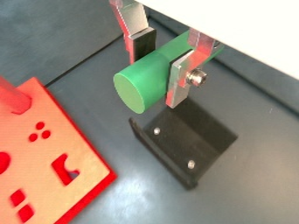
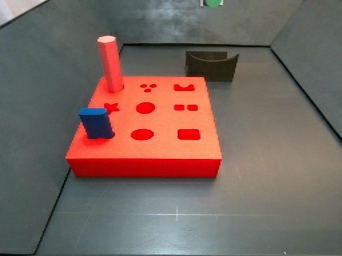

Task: Pick up the round object. Move up. Place the round object on the fixture. Regrasp the round object. Move to above the board. Insert the round object.
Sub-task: Place the round object on the fixture.

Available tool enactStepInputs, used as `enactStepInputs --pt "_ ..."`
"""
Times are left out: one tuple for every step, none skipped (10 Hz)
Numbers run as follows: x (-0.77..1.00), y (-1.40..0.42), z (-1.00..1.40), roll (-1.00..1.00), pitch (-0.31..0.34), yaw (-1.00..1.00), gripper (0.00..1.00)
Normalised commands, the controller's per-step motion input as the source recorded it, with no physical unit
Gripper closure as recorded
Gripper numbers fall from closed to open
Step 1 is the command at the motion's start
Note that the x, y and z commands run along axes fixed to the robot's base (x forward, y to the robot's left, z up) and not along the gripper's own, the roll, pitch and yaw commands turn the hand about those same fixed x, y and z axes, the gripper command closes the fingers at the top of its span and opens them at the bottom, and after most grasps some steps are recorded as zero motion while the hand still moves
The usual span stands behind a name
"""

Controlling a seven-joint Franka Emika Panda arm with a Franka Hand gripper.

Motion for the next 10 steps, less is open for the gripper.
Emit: enactStepInputs --pt "0.27 0.06 -0.03 -1.00 0.094 -0.11 1.00" --pt "0.17 0.05 -0.02 -1.00 0.102 -0.12 1.00" --pt "0.09 0.05 -0.02 -1.00 0.112 -0.13 1.00" --pt "0.05 0.05 -0.01 -1.00 0.102 -0.14 1.00" --pt "0.05 0.04 -0.01 -0.83 0.073 -0.15 1.00" --pt "0.07 0.04 -0.02 -0.65 0.063 -0.14 1.00" --pt "0.08 0.04 -0.02 -0.48 0.057 -0.13 1.00" --pt "0.08 0.03 -0.01 -0.28 0.047 -0.11 1.00" --pt "0.06 0.03 0.00 -0.21 0.031 -0.10 1.00" --pt "0.13 0.13 -1.00 -1.00 0.248 -0.09 1.00"
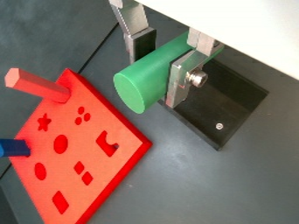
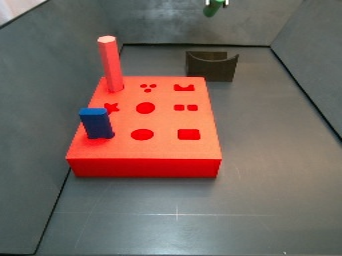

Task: Pick up the round object. Move up. Place the round object on the fixture. Regrasp the round object. Move to above the board. Insert the round object.
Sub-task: Place the round object on the fixture.

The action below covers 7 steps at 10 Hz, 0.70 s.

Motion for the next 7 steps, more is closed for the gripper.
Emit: enactStepInputs --pt "0.13 0.14 -1.00 -1.00 0.243 -0.10 1.00" --pt "0.15 0.14 -1.00 -1.00 0.261 -0.14 1.00" --pt "0.16 0.14 -1.00 -0.89 0.253 -0.19 1.00" --pt "0.17 0.14 -1.00 -0.68 0.188 -0.23 1.00" --pt "0.17 0.14 -1.00 -0.57 0.153 -0.24 1.00" --pt "0.18 0.14 -1.00 -0.34 0.090 -0.24 1.00" --pt "0.19 0.14 -1.00 -0.26 0.062 -0.23 1.00"
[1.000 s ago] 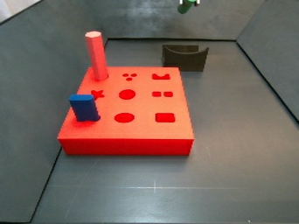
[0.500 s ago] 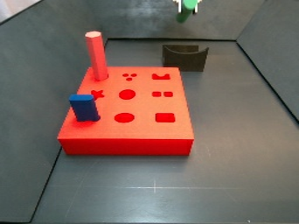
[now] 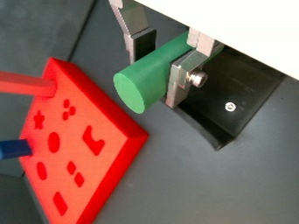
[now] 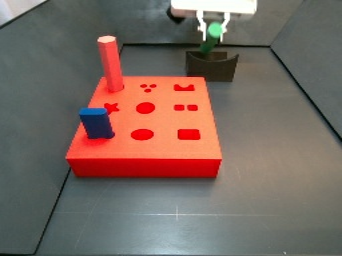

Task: Pick up the round object. Move up. Place the round object on the fixture. Regrasp the round object. Move to above the board. Insert the round object.
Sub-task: Place the round object on the fixture, then regrasp the round object.

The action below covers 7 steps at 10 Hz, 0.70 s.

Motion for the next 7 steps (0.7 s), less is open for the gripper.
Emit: enactStepInputs --pt "0.17 0.12 -0.87 -0.20 0.003 -0.21 1.00" --pt "0.13 0.09 -0.60 -0.18 -0.043 -0.18 1.00" --pt "0.11 0.06 -0.41 -0.16 -0.063 -0.14 1.00" --pt "0.09 0.06 -0.25 -0.15 -0.072 -0.11 1.00" --pt "0.00 0.00 0.00 0.00 0.000 0.00 0.00" --pt "0.00 0.00 1.00 0.01 0.028 -0.03 0.00" --pt "0.00 0.00 1.00 0.01 0.030 -0.03 0.00"
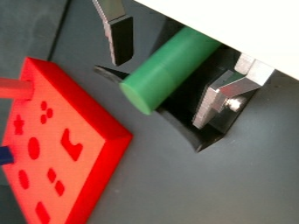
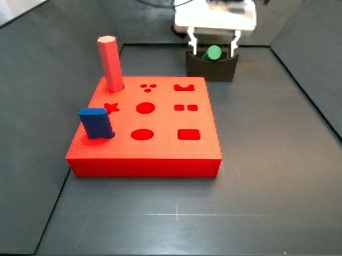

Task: Pick up the round object. Move up. Place the round object on the fixture. Regrasp the round object. Move to above the board. Insert the round object.
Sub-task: Regrasp the round object.

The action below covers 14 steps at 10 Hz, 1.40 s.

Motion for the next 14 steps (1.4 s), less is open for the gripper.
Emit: enactStepInputs --pt "-0.02 0.01 1.00 0.03 0.036 -0.02 0.00" --pt "-0.03 0.00 1.00 0.05 0.041 -0.02 0.00" --pt "-0.03 0.00 1.00 0.06 0.050 -0.02 0.00" --pt "-0.03 0.01 0.97 0.06 0.056 -0.02 0.00" --pt "-0.03 0.01 0.72 0.06 0.065 -0.02 0.00" --pt "-0.02 0.00 0.54 0.06 0.067 -0.02 0.00" --pt "-0.03 0.00 0.29 0.06 0.061 -0.03 0.00" --pt "-0.12 -0.85 0.99 1.00 0.034 0.03 0.00" --pt "-0.11 -0.80 0.85 1.00 0.029 0.03 0.00" --pt "-0.11 -0.72 0.76 1.00 0.022 0.03 0.00" --pt "-0.12 -0.52 0.51 1.00 0.012 0.03 0.00" --pt "-0.09 -0.35 0.30 1.00 0.009 0.03 0.00" --pt "-0.06 -0.18 0.10 1.00 0.008 0.03 0.00" --pt "-0.03 -0.06 0.03 1.00 0.009 0.03 0.00"
